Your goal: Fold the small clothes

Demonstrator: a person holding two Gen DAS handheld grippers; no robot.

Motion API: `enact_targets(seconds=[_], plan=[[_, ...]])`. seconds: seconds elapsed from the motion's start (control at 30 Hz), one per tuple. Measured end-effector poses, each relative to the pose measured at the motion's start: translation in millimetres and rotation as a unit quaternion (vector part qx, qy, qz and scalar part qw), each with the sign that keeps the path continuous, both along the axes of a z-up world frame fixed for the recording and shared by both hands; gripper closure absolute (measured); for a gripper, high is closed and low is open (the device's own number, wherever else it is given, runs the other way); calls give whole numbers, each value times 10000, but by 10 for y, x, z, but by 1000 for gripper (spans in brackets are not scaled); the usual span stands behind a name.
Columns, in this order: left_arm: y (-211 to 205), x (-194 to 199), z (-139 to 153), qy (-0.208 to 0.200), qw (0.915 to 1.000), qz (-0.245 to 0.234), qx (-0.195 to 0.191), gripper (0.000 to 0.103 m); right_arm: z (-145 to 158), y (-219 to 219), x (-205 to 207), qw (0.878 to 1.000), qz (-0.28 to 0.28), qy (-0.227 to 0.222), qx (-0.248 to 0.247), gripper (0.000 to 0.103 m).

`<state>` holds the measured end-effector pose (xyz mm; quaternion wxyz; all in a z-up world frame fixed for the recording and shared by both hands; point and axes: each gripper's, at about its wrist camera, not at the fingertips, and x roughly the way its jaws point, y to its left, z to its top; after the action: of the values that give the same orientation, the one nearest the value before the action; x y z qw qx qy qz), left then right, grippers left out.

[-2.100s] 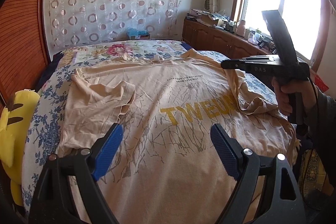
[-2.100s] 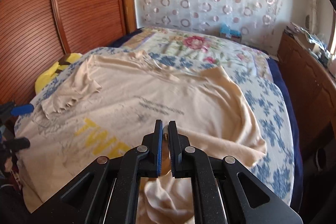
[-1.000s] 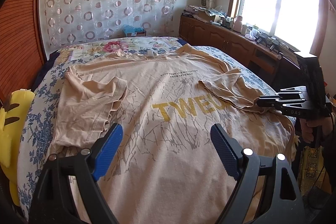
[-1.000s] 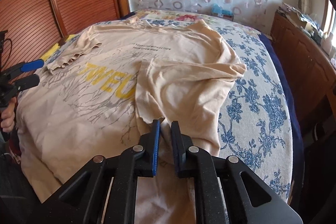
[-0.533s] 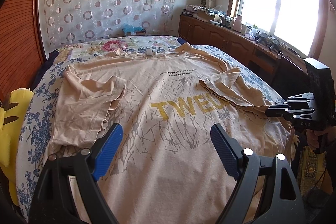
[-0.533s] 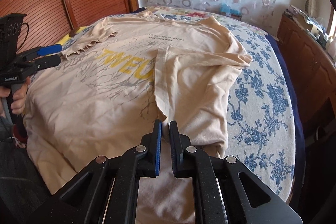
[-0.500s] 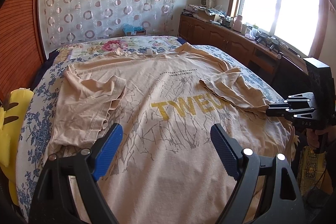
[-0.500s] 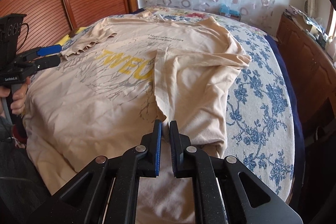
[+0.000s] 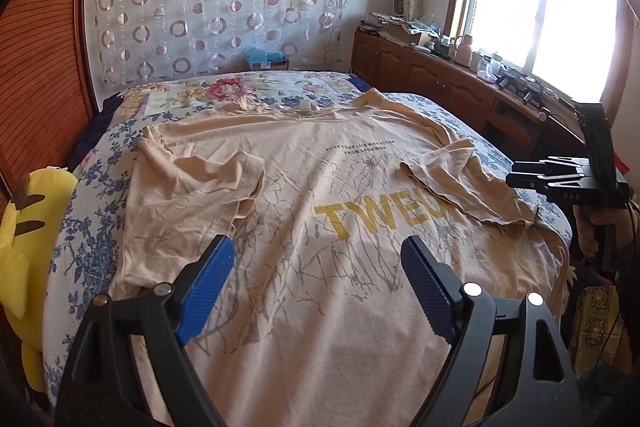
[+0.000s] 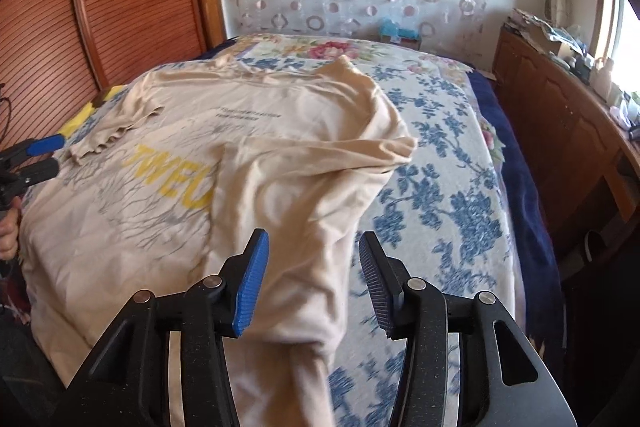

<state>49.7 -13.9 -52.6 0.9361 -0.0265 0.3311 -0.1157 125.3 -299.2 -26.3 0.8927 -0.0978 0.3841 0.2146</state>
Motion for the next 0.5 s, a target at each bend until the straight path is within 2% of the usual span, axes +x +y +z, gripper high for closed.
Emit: enact_targets(seconds=[0.1, 0.17, 0.5], plan=[[82, 85, 27, 14, 9999, 64, 103, 17, -20, -69, 200, 9999, -121, 30, -24, 51], [145, 157, 30, 43, 9998, 117, 166, 17, -29, -106, 332, 9998, -176, 64, 61, 41], [561, 595, 17, 265, 9986, 401, 200, 17, -179, -145, 945, 9978, -339, 512, 240, 41]])
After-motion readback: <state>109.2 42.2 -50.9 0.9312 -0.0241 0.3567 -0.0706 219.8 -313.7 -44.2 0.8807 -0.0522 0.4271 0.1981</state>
